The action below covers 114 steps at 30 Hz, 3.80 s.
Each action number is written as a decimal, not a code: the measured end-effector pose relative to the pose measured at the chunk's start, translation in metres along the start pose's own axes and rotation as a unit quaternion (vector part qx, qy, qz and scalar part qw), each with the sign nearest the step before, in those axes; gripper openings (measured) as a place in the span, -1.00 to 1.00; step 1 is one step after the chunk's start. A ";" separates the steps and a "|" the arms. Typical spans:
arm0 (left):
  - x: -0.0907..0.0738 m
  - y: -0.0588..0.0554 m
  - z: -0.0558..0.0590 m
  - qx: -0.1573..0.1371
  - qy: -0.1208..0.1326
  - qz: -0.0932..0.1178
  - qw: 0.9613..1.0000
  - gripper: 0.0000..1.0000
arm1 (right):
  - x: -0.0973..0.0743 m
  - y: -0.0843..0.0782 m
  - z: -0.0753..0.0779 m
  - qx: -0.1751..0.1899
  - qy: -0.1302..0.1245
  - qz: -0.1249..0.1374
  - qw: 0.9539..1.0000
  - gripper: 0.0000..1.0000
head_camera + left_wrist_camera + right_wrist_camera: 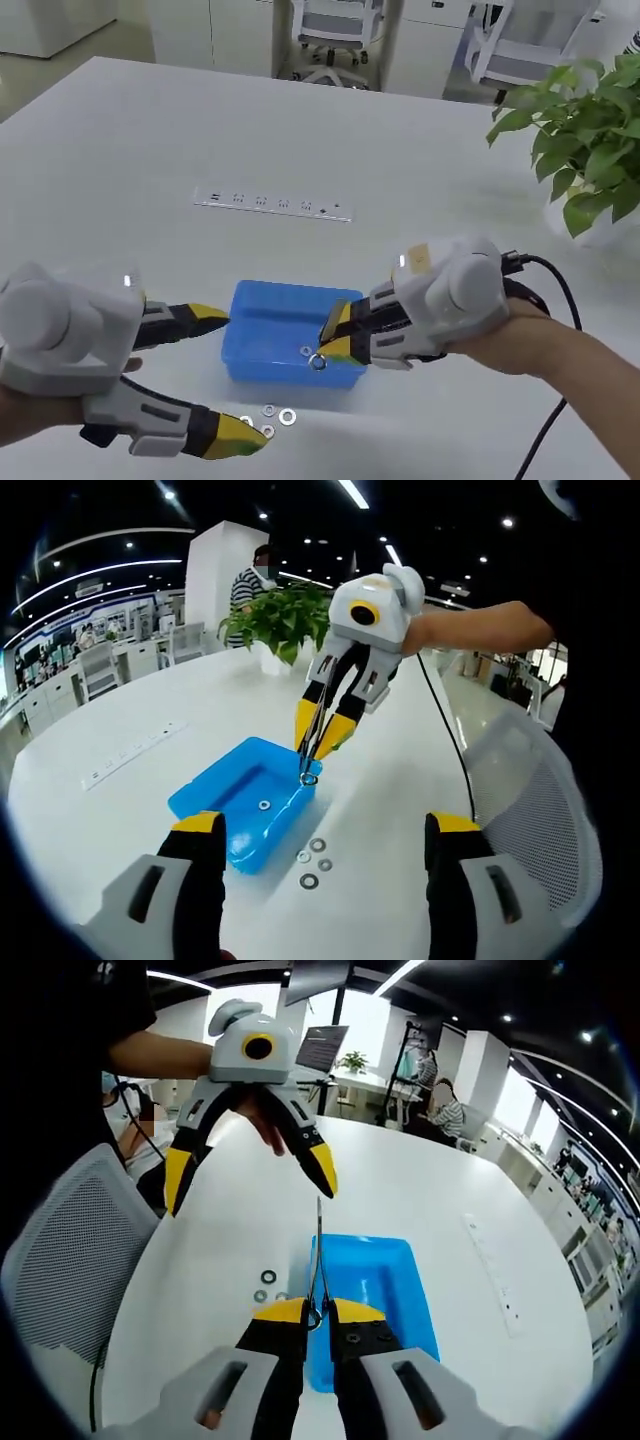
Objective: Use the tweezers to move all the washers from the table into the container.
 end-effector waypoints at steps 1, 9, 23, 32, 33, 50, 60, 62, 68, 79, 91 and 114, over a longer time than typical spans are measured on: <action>0.000 0.000 0.000 0.000 0.001 0.001 1.000 0.77 | 0.000 0.000 0.002 0.001 -0.002 0.000 1.000 -0.82; -0.002 0.004 -0.003 0.000 0.010 0.010 1.000 0.90 | 0.007 -0.006 0.018 0.002 -0.013 0.003 1.000 -0.82; -0.003 0.007 -0.010 -0.007 0.017 0.018 1.000 0.98 | 0.022 -0.028 0.028 0.007 -0.011 -0.008 1.000 -0.82; 0.003 0.009 -0.016 -0.005 0.014 0.018 1.000 0.98 | 0.031 -0.041 0.030 0.014 -0.004 -0.016 1.000 -0.82; 0.003 0.009 -0.017 -0.004 0.014 0.018 1.000 0.98 | 0.032 -0.042 0.030 0.015 -0.003 -0.016 1.000 -0.82; 0.026 0.019 -0.033 0.020 -0.004 0.016 1.000 0.59 | 0.044 -0.053 0.027 0.020 0.017 -0.020 0.999 -0.82; 0.049 0.029 -0.043 0.040 -0.020 0.017 0.999 0.18 | 0.049 -0.056 0.027 0.025 0.024 -0.022 0.999 -0.81; 0.053 0.031 -0.045 0.046 -0.023 0.015 0.999 0.12 | 0.050 -0.057 0.026 0.022 0.025 -0.023 0.999 -0.81; 0.065 0.035 -0.050 0.061 -0.037 0.013 0.997 -0.15 | 0.051 -0.059 0.026 0.023 0.028 -0.025 0.999 -0.81; 0.084 0.037 -0.056 0.089 -0.051 0.004 0.995 -0.57 | 0.053 -0.060 0.024 0.024 0.030 -0.026 0.999 -0.81; 0.093 0.037 -0.058 0.108 -0.061 -0.008 0.992 -0.82 | 0.053 -0.061 0.024 0.014 0.033 -0.028 0.999 -0.81; 0.093 0.037 -0.057 0.100 -0.059 -0.011 0.993 -0.87 | 0.048 -0.061 0.024 0.021 0.028 -0.033 0.999 -0.75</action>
Point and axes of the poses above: the centre of the closed fingertips' face, and the gripper's own axes: x roughly forward along the fingers, z roughly to its right, y roughly out of its top, the point moved 1 cm from there along -x, roughly backward along the fingers, and after that the axes turned 4 degrees about -y, right-handed, at the moved point
